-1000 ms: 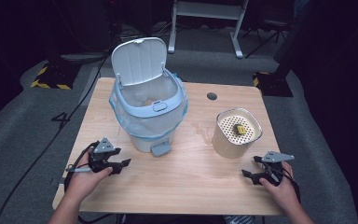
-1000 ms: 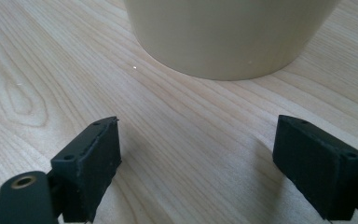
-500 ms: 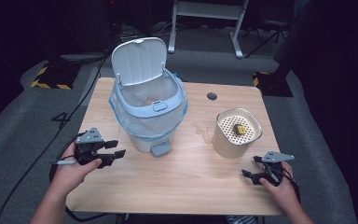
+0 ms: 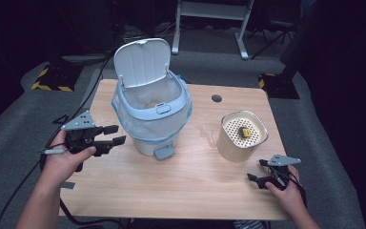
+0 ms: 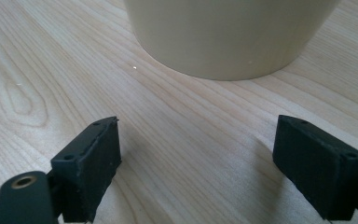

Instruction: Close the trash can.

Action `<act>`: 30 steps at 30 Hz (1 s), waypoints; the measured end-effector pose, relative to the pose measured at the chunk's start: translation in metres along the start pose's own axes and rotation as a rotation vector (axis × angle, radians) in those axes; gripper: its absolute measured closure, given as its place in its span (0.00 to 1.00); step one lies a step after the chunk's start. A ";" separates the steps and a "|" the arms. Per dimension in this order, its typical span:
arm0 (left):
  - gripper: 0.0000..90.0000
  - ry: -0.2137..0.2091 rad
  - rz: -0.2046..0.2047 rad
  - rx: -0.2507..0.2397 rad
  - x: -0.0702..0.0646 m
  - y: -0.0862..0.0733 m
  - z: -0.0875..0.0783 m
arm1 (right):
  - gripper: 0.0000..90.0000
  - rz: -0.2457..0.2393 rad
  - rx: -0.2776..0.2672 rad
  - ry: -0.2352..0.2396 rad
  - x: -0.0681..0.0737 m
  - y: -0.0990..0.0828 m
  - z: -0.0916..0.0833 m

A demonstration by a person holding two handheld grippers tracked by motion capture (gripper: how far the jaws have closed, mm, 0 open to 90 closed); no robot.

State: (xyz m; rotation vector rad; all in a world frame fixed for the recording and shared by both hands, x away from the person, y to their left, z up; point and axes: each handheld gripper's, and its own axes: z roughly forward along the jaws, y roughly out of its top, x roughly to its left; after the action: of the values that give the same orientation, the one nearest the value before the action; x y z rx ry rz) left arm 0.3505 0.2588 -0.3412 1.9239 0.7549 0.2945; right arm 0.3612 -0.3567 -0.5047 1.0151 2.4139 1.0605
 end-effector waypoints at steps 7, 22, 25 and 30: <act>0.55 0.000 0.015 -0.066 0.003 0.022 -0.006 | 0.17 0.000 0.000 0.000 0.000 0.000 0.000; 0.75 0.059 -0.030 -0.183 0.021 0.065 -0.018 | 0.17 0.000 0.000 0.000 0.000 0.000 0.000; 0.76 0.075 -0.039 -0.211 0.025 0.071 -0.018 | 0.17 0.000 0.000 0.000 0.000 0.000 0.000; 0.81 0.114 -0.059 -0.246 0.031 0.082 -0.020 | 0.17 0.000 0.000 0.000 0.000 0.000 0.000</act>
State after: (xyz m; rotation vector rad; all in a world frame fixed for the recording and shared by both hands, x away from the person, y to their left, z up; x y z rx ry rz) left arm 0.3951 0.2677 -0.2633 1.6610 0.8099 0.4428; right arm 0.3612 -0.3567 -0.5047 1.0147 2.4138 1.0609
